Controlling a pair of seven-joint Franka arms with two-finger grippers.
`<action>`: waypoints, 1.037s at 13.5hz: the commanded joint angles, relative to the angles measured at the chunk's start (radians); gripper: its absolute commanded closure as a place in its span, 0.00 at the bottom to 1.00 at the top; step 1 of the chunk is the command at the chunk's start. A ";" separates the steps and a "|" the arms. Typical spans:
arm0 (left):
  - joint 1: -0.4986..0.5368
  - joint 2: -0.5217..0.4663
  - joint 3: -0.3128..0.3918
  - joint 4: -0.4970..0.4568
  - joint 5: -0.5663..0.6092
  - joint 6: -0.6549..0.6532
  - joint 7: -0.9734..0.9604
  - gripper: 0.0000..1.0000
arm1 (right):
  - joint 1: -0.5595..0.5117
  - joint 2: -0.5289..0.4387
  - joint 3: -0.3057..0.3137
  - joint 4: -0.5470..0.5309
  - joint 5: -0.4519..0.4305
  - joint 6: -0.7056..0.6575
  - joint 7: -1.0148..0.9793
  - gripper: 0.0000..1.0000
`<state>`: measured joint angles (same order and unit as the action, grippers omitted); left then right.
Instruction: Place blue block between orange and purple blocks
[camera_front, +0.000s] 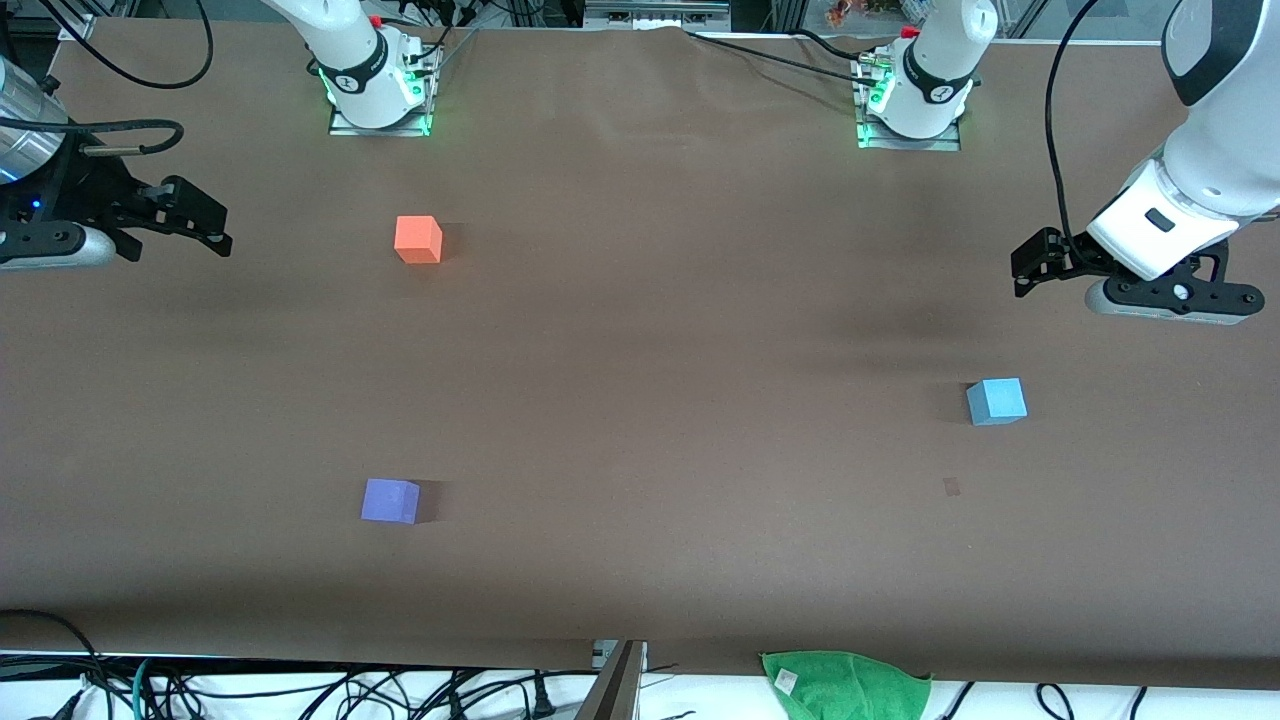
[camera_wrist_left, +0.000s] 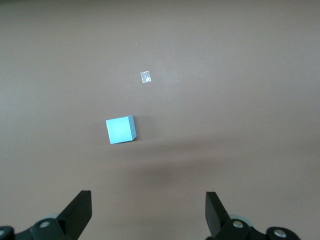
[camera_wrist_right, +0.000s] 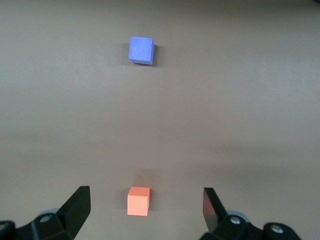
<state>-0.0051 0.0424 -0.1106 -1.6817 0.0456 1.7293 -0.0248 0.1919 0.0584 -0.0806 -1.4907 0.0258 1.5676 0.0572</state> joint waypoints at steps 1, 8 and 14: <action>0.000 0.011 -0.003 0.025 0.011 -0.017 0.008 0.00 | -0.003 0.004 -0.002 0.013 0.005 -0.003 -0.019 0.01; 0.001 0.030 -0.003 0.046 0.010 -0.020 0.009 0.00 | -0.003 0.004 -0.002 0.013 0.003 -0.003 -0.019 0.01; 0.002 0.033 -0.003 0.048 0.010 -0.020 0.011 0.00 | -0.003 0.004 -0.002 0.013 0.005 -0.003 -0.019 0.01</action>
<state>-0.0041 0.0591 -0.1100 -1.6680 0.0456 1.7293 -0.0239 0.1919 0.0584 -0.0807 -1.4907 0.0258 1.5676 0.0572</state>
